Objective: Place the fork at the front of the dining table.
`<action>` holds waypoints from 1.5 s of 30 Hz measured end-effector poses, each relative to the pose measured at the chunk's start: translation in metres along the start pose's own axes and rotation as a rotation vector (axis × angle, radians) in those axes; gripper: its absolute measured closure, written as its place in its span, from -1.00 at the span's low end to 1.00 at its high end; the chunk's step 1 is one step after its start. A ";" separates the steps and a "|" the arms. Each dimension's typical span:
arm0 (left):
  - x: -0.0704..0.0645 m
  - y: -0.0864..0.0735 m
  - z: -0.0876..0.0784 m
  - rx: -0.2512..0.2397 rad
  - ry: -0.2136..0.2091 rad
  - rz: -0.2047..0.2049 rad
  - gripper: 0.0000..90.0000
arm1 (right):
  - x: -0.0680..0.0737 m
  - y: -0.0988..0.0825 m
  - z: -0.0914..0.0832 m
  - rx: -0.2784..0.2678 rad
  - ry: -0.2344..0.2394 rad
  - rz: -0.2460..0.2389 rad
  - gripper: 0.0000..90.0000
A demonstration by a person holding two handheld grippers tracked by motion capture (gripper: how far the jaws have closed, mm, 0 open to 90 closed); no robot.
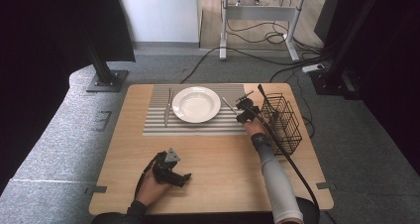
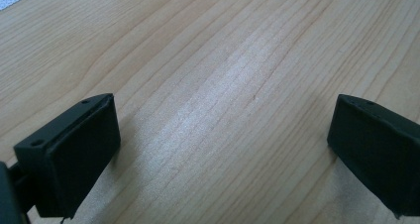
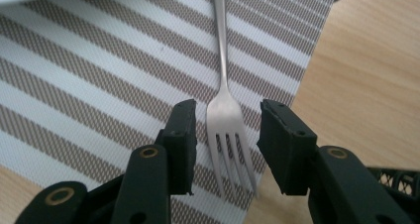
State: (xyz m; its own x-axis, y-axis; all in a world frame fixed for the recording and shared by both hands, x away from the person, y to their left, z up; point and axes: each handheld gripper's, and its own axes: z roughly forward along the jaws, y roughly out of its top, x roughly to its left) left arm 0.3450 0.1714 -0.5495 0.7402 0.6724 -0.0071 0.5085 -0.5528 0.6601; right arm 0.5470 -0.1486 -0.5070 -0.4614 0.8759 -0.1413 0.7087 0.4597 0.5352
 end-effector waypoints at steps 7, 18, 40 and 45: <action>0.000 0.000 0.000 0.000 0.001 -0.001 -1.00 | 0.005 -0.012 0.000 0.023 0.006 -0.005 0.30; 0.000 0.000 0.000 0.000 0.001 -0.002 -1.00 | 0.039 -0.014 0.000 -0.017 0.155 -0.082 0.39; 0.000 0.000 0.000 0.001 0.002 -0.002 -1.00 | 0.050 -0.021 -0.013 -0.111 0.191 -0.156 0.62; 0.000 0.000 0.000 0.000 0.002 -0.003 -1.00 | 0.049 -0.016 -0.008 -0.125 0.190 -0.142 0.61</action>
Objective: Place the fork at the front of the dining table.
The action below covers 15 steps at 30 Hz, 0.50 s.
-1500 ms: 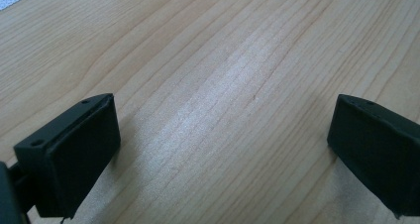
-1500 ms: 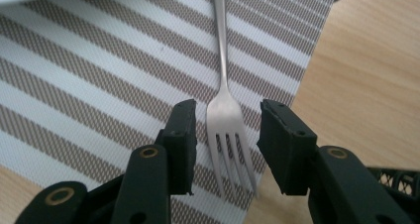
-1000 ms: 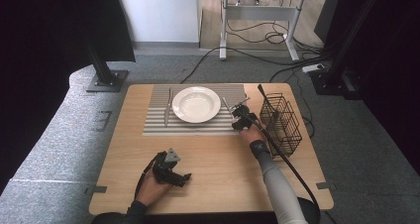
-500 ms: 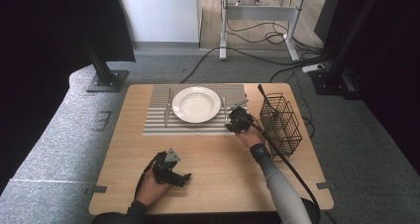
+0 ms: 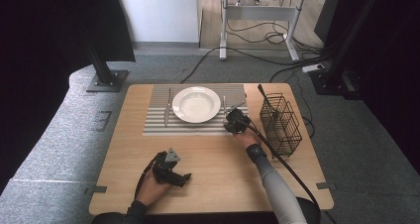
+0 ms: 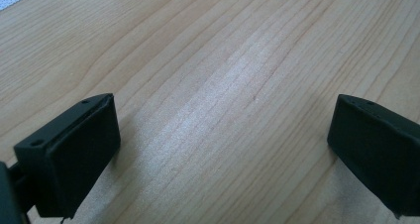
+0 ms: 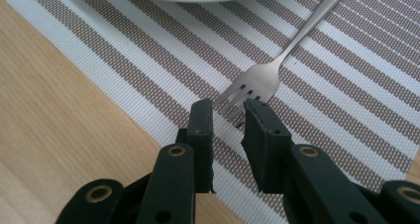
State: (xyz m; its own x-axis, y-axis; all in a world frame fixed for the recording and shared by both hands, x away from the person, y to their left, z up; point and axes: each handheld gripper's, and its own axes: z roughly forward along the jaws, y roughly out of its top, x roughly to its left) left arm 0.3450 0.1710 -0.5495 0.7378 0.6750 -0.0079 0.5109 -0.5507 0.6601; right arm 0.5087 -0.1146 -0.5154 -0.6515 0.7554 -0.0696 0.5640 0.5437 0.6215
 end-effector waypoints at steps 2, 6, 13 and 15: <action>0.000 0.000 0.000 0.000 0.000 0.000 -1.00 | -0.001 0.003 0.002 -0.001 -0.005 0.003 0.61; 0.000 0.000 0.000 0.000 0.000 0.000 -1.00 | -0.006 0.007 0.008 -0.002 -0.019 -0.001 0.60; 0.000 0.000 0.000 0.001 0.000 0.001 -1.00 | -0.011 0.009 0.013 -0.002 -0.022 -0.007 0.56; 0.000 0.000 0.000 0.000 0.001 0.000 -1.00 | -0.010 0.010 0.012 -0.001 -0.028 -0.007 0.42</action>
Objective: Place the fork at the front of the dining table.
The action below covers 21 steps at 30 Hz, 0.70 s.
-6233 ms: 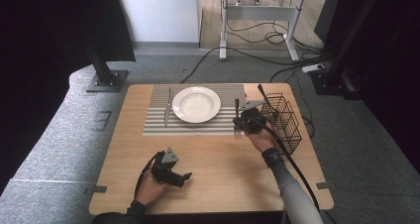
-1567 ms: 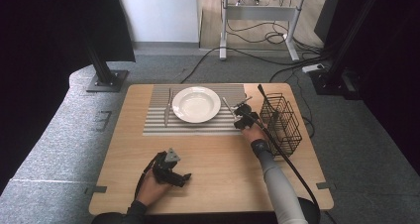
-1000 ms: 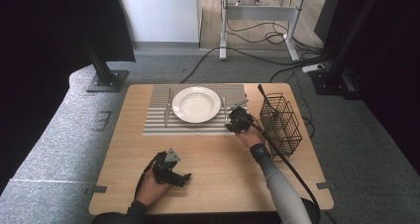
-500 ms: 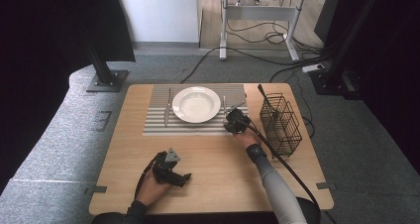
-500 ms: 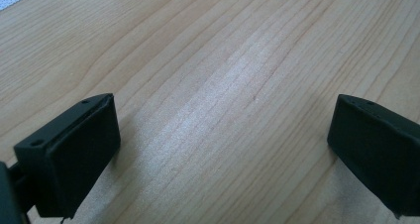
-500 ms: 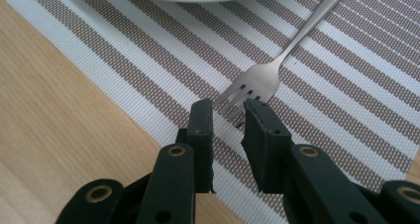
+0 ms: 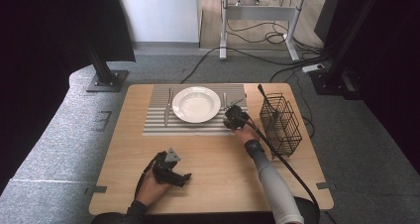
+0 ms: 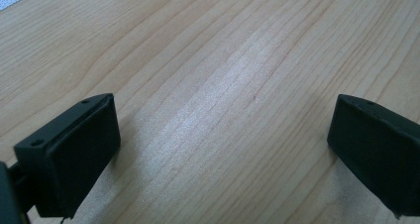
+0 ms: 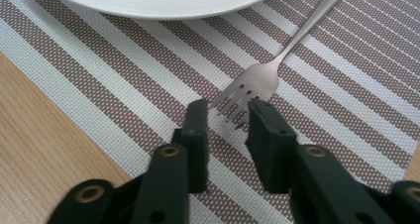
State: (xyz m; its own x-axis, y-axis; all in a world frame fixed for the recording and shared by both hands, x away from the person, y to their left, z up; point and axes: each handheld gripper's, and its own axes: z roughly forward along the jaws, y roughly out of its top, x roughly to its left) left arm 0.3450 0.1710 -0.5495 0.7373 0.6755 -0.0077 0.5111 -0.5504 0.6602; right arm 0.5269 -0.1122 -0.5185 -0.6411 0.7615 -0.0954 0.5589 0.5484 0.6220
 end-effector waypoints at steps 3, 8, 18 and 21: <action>0.000 0.000 0.000 0.002 -0.001 0.002 -1.00 | 0.002 0.000 -0.004 -0.011 -0.002 -0.006 0.19; 0.000 0.000 0.000 0.002 0.000 0.002 -1.00 | 0.008 0.003 -0.019 -0.042 0.007 -0.035 -0.10; 0.000 0.000 0.000 0.000 0.000 0.001 -1.00 | 0.021 -0.006 -0.055 -0.097 0.075 -0.036 -0.62; 0.000 0.000 0.000 -0.001 0.000 0.000 -1.00 | 0.024 -0.012 -0.067 -0.119 0.075 -0.040 -0.70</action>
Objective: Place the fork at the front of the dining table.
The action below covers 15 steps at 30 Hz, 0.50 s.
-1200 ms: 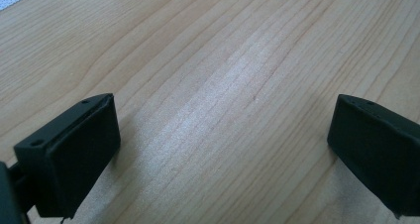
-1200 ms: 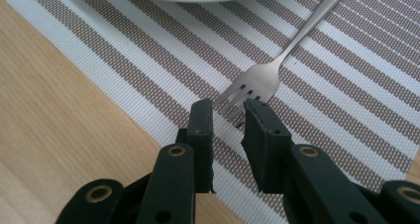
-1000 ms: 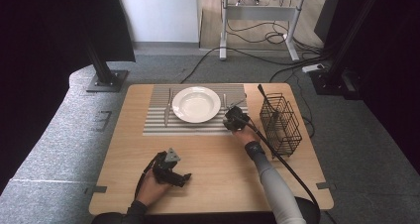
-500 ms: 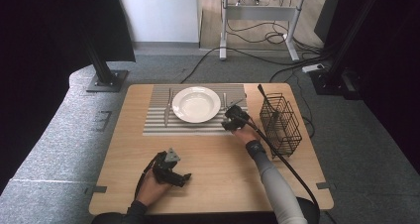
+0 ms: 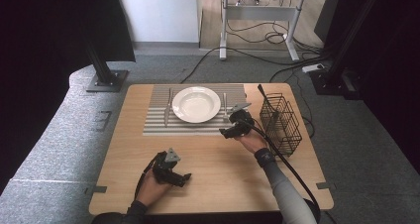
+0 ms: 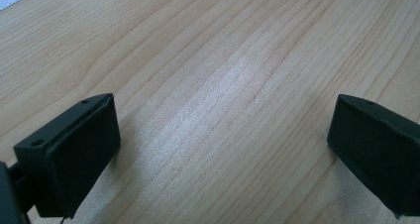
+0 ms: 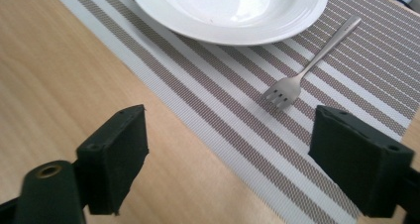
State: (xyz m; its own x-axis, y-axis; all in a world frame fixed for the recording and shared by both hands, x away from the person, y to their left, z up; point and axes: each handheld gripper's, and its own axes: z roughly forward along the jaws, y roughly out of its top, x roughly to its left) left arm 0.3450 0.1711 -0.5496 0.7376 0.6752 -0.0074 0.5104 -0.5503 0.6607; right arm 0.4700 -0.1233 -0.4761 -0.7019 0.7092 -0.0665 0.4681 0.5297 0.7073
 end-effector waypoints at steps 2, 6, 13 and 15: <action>0.000 0.000 0.000 0.002 0.000 0.002 -1.00 | 0.004 -0.003 -0.008 -0.009 -0.006 -0.009 -0.71; 0.000 0.000 0.000 0.002 0.001 0.002 -1.00 | 0.011 -0.014 -0.027 -0.030 -0.012 -0.025 -0.72; 0.000 0.000 -0.001 0.003 0.004 -0.001 -1.00 | 0.019 -0.039 -0.054 -0.081 0.001 0.003 -0.79; -0.001 0.000 -0.001 0.003 0.004 -0.003 -1.00 | 0.021 -0.046 -0.059 -0.088 0.000 0.009 -0.84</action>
State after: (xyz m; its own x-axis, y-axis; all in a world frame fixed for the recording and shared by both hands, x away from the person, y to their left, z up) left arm 0.3439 0.1712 -0.5494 0.7342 0.6789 -0.0058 0.5135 -0.5498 0.6588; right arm 0.4016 -0.1602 -0.4687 -0.6977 0.7139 -0.0596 0.4257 0.4800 0.7671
